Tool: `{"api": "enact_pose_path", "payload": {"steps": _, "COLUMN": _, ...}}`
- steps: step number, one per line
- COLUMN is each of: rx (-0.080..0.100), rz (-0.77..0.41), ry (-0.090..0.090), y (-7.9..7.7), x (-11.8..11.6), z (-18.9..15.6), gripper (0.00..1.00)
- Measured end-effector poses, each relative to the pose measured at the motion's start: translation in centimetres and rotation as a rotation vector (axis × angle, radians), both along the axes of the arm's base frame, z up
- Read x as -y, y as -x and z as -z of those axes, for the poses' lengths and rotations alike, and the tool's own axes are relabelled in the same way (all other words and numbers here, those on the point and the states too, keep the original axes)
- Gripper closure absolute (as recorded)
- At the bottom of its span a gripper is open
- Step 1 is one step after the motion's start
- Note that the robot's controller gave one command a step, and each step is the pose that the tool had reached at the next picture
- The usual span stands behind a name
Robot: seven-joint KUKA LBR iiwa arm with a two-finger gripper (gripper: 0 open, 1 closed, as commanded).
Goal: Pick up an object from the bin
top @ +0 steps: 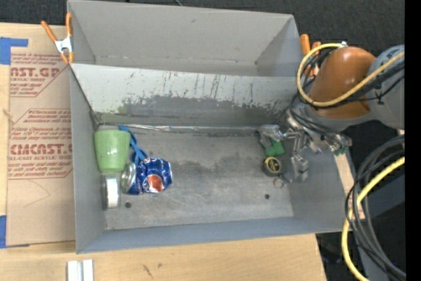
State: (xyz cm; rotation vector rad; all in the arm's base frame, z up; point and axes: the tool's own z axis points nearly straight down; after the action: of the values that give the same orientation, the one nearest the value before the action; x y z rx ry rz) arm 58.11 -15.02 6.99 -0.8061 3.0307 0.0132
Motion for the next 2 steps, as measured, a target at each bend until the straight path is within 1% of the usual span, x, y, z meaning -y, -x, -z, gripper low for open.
{"api": "enact_pose_path", "payload": {"steps": 1, "rx": 0.001, "rz": -0.176, "ry": 0.007, "y": 1.2, "x": 0.2, "z": -3.1, "gripper": 0.00}}
{"api": "enact_pose_path", "payload": {"steps": 2, "rx": 0.004, "rz": -0.237, "ry": 0.009, "y": -0.5, "x": -1.4, "z": -4.7, "gripper": 0.00}}
